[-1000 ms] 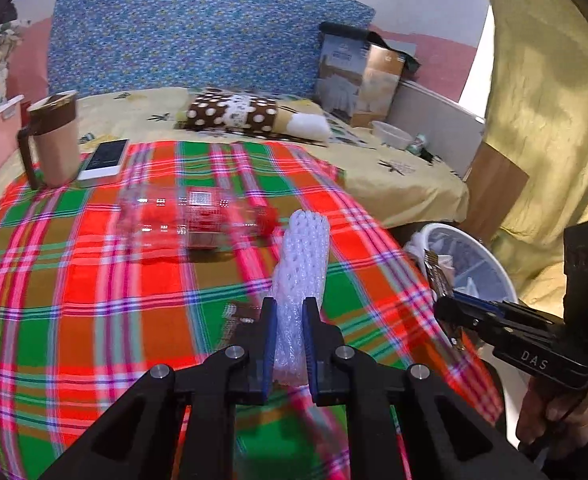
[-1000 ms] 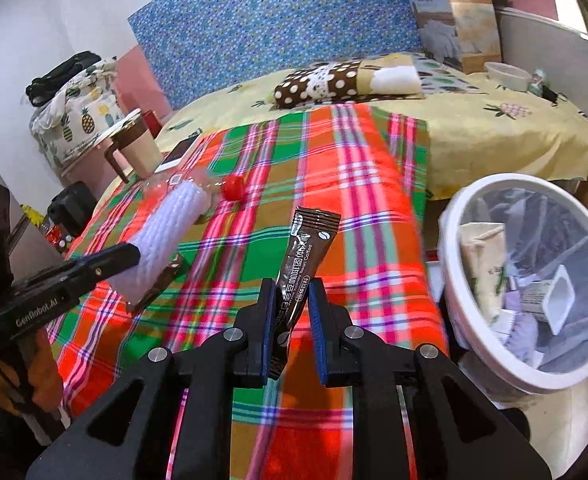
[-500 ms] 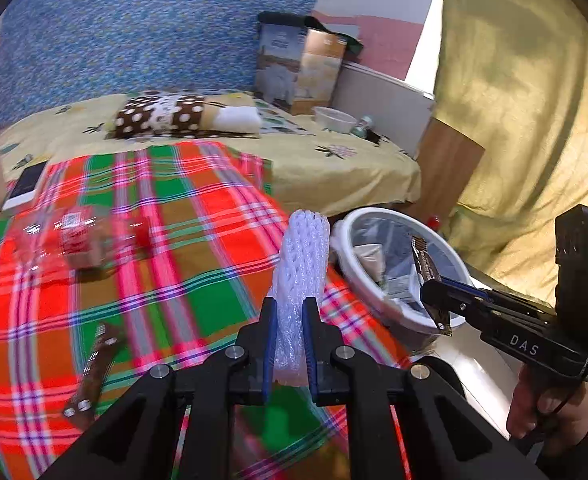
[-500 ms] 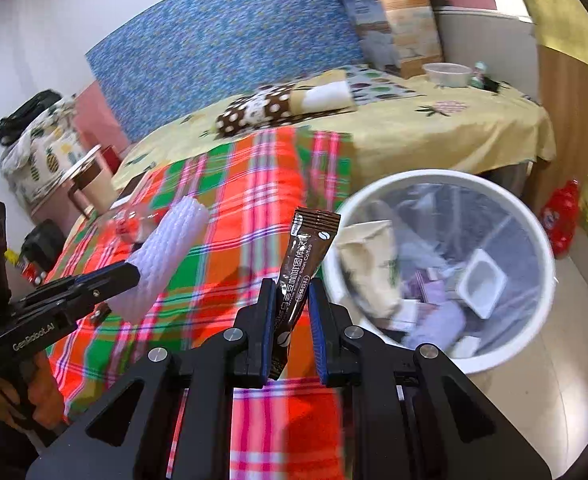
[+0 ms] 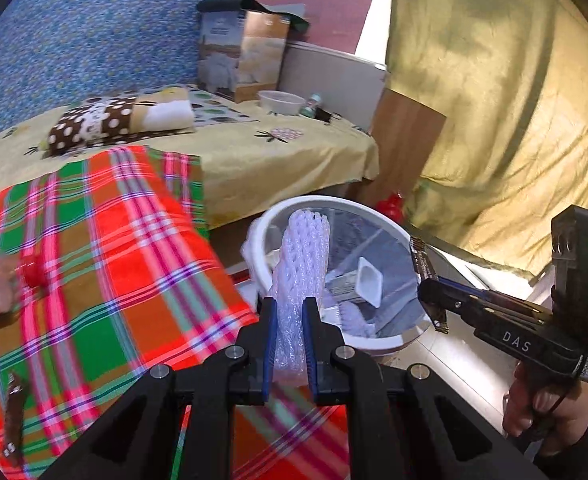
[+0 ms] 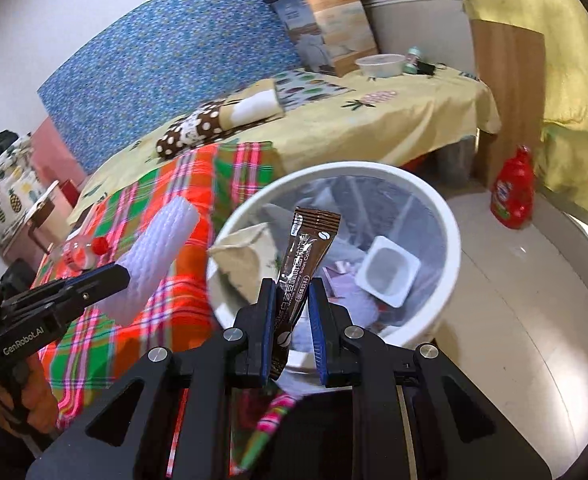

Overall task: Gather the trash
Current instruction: 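Open both tools over the bin to drop the wrapper and foam net, then move both open tools back over the bed, then grasp the brown snack wrapper on the plaid cloth with the left tool, then grasp the clear red-capped Coke bottle with the right tool while the left tool holds the wrapper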

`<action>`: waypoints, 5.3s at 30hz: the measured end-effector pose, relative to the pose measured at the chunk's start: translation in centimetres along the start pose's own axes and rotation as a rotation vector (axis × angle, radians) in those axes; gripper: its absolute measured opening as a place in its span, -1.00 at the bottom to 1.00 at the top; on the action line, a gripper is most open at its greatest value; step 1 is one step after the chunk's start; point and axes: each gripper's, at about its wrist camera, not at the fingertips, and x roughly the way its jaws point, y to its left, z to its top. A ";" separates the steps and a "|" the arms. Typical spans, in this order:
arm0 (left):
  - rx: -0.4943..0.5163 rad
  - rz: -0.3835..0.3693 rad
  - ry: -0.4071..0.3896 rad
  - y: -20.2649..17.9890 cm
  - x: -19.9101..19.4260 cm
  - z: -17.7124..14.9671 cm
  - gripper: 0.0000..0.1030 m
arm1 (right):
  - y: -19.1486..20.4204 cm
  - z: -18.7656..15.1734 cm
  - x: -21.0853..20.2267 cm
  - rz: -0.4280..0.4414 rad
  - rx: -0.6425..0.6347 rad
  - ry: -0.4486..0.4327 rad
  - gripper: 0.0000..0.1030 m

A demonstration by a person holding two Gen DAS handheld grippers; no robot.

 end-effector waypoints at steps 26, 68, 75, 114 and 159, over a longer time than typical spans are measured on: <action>0.042 -0.066 0.064 -3.1 7.9 2.0 -0.56 | -3.4 0.4 1.3 -0.049 0.039 0.042 -0.15; -0.154 0.205 -0.071 7.4 -7.2 -4.4 -0.56 | 9.1 -0.8 0.2 0.226 -0.227 -0.002 -0.15; -0.180 0.286 -0.087 9.8 -9.3 -5.7 -0.56 | 11.1 -1.1 0.6 0.255 -0.268 0.016 -0.15; -0.343 0.484 0.017 19.6 -10.6 -9.6 -0.68 | 19.1 1.7 6.8 0.356 -0.479 0.103 -0.14; -0.510 0.553 -0.084 26.0 -16.0 -11.0 -0.68 | 28.3 1.1 11.7 0.567 -0.691 0.284 0.28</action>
